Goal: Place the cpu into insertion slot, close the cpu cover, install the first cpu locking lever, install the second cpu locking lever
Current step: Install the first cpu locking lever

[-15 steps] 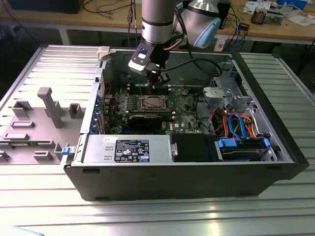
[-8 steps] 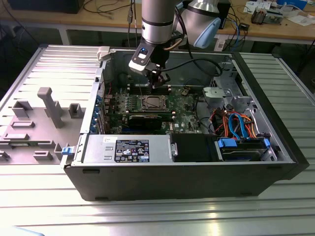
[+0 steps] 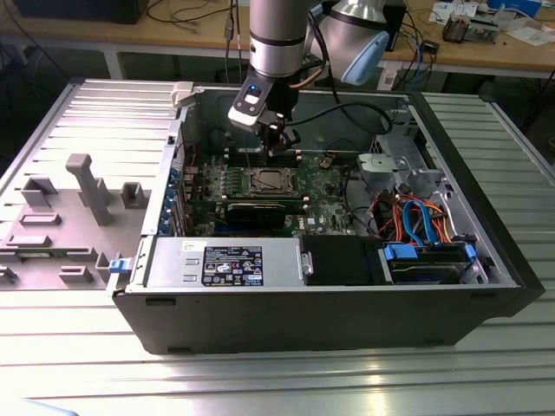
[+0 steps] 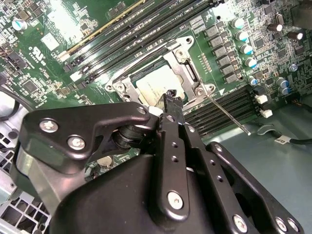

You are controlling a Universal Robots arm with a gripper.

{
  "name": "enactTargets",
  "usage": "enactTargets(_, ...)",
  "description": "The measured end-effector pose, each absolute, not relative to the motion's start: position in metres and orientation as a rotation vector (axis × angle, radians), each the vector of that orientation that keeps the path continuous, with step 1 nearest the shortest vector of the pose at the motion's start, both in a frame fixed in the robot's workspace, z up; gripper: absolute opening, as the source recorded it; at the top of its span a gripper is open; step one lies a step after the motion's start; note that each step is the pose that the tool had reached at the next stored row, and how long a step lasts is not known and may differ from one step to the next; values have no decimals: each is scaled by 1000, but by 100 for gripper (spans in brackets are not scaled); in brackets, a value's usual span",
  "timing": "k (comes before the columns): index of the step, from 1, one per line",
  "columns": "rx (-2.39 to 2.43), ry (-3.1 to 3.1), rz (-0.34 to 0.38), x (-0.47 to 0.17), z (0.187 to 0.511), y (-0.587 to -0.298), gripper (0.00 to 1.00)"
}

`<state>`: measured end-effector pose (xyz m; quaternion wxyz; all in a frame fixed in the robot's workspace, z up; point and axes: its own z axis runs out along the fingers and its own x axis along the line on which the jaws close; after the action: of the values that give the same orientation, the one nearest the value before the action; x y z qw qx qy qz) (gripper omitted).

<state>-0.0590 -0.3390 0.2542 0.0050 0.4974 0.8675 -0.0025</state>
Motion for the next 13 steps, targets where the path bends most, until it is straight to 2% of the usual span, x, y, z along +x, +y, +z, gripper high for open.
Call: enactTargets(13, 1523, 2736, -7, -59, 254, -339, 11)
